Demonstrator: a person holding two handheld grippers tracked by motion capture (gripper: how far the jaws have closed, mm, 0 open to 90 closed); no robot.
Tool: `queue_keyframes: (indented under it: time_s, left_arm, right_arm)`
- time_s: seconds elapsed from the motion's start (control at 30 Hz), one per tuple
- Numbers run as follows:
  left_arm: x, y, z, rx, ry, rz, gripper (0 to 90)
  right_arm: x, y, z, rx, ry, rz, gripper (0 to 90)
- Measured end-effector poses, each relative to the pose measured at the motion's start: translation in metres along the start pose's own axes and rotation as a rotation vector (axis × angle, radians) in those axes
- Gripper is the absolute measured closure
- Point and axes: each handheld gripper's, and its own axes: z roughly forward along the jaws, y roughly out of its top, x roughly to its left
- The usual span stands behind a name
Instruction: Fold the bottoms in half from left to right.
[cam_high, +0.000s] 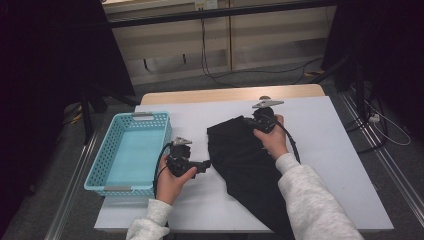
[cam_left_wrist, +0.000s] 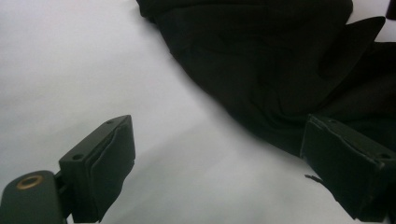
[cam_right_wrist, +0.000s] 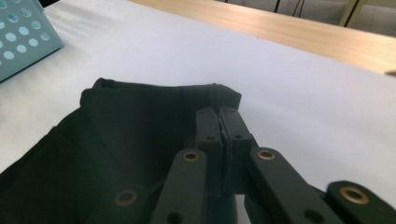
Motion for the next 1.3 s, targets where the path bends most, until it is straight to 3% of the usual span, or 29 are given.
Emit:
queue_keyframes:
  time_s: [0.17,0.27,0.37,0.5,0.57,0.83,1.03,1.3]
  left_arm:
    - [0.000,0.001,0.002,-0.011,0.005,-0.012,10.3]
    - [0.000,0.002,0.004,-0.010,0.008,-0.013,10.3]
    - [0.000,0.005,0.008,-0.009,0.024,-0.016,10.9]
    - [0.001,0.011,0.014,-0.011,0.046,-0.028,12.9]
    - [0.002,0.013,0.017,-0.005,0.048,-0.030,14.7]
    - [0.005,0.023,0.028,0.012,0.043,-0.034,16.9]
    - [0.002,0.032,0.034,0.007,0.045,-0.009,18.9]
    - [0.002,0.037,0.053,0.031,0.068,-0.018,25.5]
  right_arm:
    - [0.006,0.011,0.010,-0.020,0.033,-0.008,85.1]
    - [0.006,0.013,0.009,-0.015,0.016,-0.005,63.8]
    - [0.006,0.012,-0.002,-0.008,0.013,-0.001,51.5]
    - [0.006,0.007,-0.026,-0.005,0.017,-0.022,48.3]
    - [0.007,0.001,-0.039,0.023,0.010,-0.052,42.3]
    - [0.012,-0.031,-0.083,0.053,0.018,-0.087,34.1]
    - [0.018,-0.053,-0.105,0.066,-0.005,-0.130,29.9]
    - [0.014,-0.079,-0.125,0.085,-0.028,-0.119,28.5]
